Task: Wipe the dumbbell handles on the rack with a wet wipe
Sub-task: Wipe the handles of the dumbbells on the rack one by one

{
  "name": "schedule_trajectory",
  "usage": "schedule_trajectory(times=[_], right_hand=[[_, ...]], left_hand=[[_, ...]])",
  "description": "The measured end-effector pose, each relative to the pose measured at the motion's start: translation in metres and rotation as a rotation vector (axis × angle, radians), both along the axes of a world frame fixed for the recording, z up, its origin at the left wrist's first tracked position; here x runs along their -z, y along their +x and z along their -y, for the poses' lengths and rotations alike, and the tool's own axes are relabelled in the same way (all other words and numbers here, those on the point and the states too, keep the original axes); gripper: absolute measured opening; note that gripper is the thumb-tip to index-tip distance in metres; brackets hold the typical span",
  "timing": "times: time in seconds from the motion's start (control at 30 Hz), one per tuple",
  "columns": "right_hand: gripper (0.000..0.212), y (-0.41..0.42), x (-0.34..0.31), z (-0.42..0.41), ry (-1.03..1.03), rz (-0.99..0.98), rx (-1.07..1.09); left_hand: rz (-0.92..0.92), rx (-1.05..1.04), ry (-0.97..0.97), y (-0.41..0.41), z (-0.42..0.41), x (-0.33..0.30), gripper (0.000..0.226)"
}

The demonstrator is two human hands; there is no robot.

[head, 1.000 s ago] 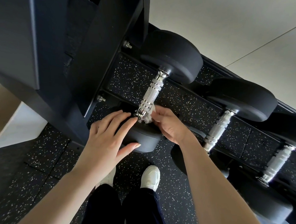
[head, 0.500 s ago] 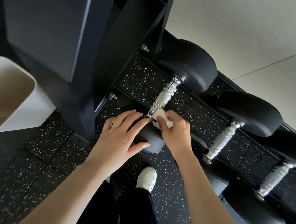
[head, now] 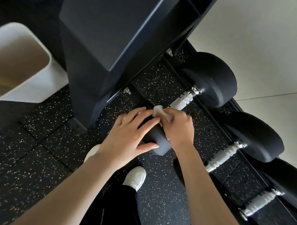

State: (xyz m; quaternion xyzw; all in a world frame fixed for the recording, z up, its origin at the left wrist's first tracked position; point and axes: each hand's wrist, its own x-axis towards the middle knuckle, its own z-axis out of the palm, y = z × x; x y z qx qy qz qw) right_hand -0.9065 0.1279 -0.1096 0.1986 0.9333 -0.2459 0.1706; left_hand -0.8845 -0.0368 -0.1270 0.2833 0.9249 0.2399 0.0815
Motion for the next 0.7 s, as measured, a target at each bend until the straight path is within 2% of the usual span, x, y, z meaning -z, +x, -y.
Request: schedule_trajectory(times=[0.23,0.47,0.7], right_hand=[[0.026,-0.022,-0.006,0.008,0.163,0.168,-0.084],[0.026,-0.027,-0.011,0.013,0.306,0.188,-0.212],[0.014,-0.043,-0.011,0.007,0.424,0.180,-0.296]], left_hand=[[0.020,-0.009,0.006,0.000,0.002,0.003,0.062],[-0.015,-0.018,0.037,0.000,0.002,0.005,0.059],[-0.027,-0.011,0.037,-0.001,0.003,0.005,0.060]])
